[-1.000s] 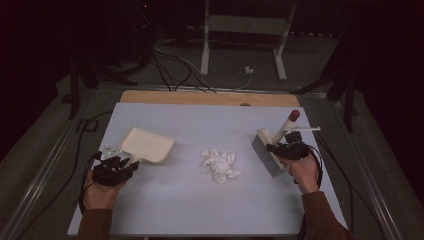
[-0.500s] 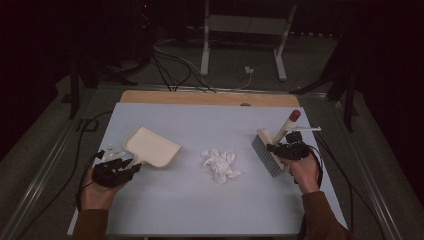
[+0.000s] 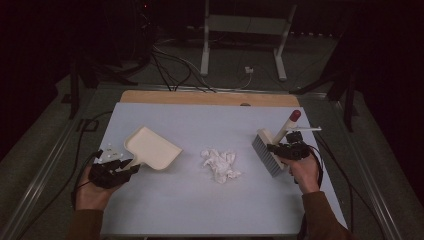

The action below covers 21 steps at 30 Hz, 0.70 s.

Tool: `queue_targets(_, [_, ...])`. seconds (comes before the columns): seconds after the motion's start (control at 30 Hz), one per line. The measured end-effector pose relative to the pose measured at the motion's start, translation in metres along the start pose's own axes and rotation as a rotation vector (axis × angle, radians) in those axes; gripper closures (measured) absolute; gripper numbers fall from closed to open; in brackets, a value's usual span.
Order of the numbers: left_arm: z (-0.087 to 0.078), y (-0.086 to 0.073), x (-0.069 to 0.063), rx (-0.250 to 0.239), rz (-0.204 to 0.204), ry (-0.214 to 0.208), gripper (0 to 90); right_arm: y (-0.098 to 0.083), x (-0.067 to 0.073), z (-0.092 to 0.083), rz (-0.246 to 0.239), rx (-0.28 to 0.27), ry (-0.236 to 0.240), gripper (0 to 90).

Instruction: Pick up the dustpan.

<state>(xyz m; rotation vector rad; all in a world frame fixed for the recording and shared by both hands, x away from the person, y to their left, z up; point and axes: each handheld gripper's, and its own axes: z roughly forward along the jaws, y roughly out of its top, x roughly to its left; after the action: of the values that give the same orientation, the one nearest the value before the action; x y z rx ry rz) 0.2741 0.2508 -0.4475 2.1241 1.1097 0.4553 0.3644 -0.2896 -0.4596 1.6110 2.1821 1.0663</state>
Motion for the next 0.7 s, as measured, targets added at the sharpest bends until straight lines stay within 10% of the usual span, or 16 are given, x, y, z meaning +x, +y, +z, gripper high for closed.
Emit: queue_targets(0.7, [-0.0022, 0.0061, -0.0027, 0.019, 0.087, -0.132, 66.7, 0.0002, 0.0001, 0.0001, -0.008, 0.001, 0.002, 66.8])
